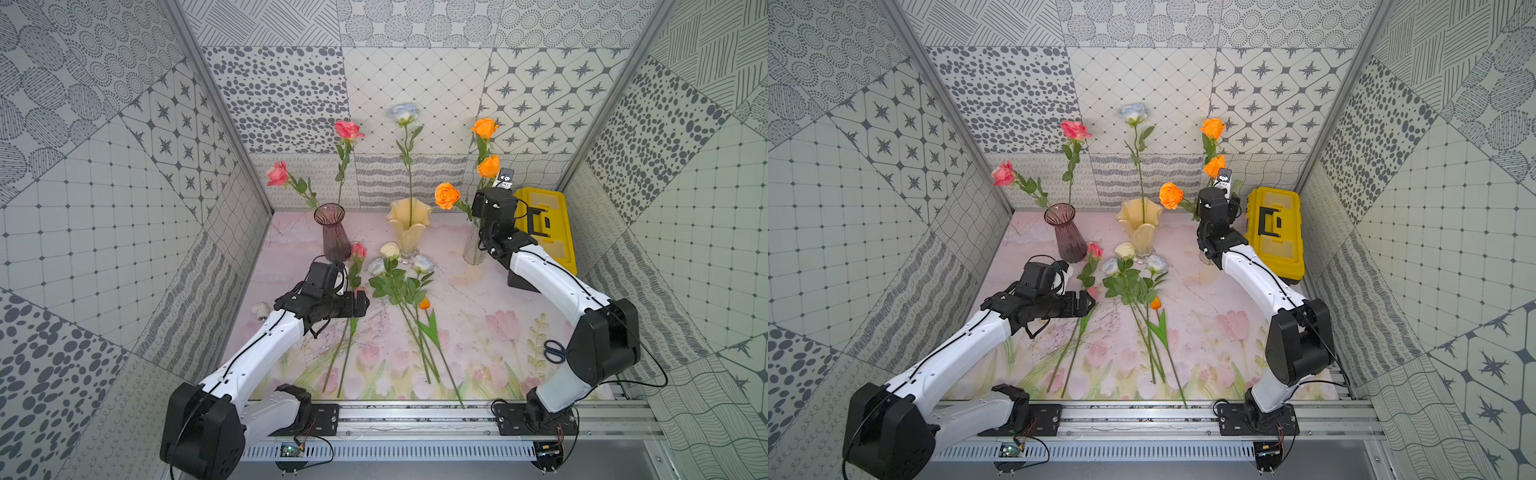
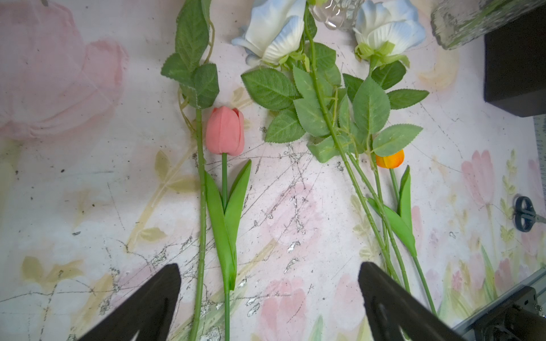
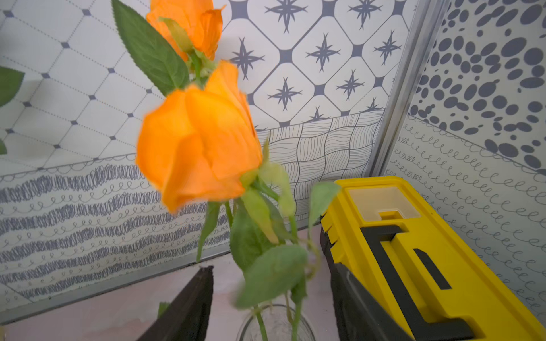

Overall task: Arrange the flowers in different vases according to their variety
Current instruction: Insert the flower into the vase, then pick up the flower at the center of the board.

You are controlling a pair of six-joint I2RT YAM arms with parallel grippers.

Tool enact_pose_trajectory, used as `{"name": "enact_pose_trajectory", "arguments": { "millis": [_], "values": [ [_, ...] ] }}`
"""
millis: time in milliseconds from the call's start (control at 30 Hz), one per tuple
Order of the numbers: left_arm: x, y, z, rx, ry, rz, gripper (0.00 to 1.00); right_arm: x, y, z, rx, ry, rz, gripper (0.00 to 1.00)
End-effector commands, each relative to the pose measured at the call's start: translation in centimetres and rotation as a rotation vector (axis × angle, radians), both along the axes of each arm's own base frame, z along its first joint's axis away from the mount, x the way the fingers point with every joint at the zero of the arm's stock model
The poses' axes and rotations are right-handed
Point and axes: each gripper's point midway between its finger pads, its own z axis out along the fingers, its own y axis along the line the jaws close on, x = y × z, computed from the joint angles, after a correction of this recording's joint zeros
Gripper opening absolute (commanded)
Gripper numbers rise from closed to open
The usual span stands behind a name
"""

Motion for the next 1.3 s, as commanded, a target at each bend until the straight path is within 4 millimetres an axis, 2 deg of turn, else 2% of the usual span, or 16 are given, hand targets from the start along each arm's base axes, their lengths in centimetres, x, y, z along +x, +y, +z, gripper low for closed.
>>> {"name": "enact_pose_trajectory", "arguments": {
  "millis": [0, 133, 400, 500, 767, 1033, 1267],
  "values": [
    [0.2, -0.1, 0.9, 0.001, -0.021, -0.007, 0.99, -3.0, 0.2, 3.3, 0.090, -0.041, 0.042, 0.70],
    [0.2, -0.2, 0.9, -0.006, -0.020, -0.010, 0.99, -5.7, 1.5, 2.7, 0.121, 0.050, 0.122, 0.70],
    [0.1, -0.4, 1.1, -0.015, -0.023, -0.018, 0.99, -11.3, 3.3, -1.7, 0.261, 0.256, 0.280, 0.70],
    [0.0, -0.5, 1.1, -0.022, -0.020, -0.022, 0.99, -13.1, 3.9, -3.8, 0.293, 0.333, 0.329, 0.69],
    [-0.2, -0.4, 1.1, -0.022, -0.021, -0.021, 0.99, -17.7, 7.0, -9.3, 0.301, 0.552, 0.492, 0.67],
    [-0.2, -0.5, 1.1, -0.023, -0.022, -0.022, 0.99, -22.0, 10.8, -16.2, 0.287, 0.827, 0.661, 0.63],
    [-0.2, -0.5, 1.2, -0.027, -0.024, -0.023, 0.99, -26.0, 12.7, -20.4, 0.228, 1.018, 0.750, 0.62]
  ]
}}
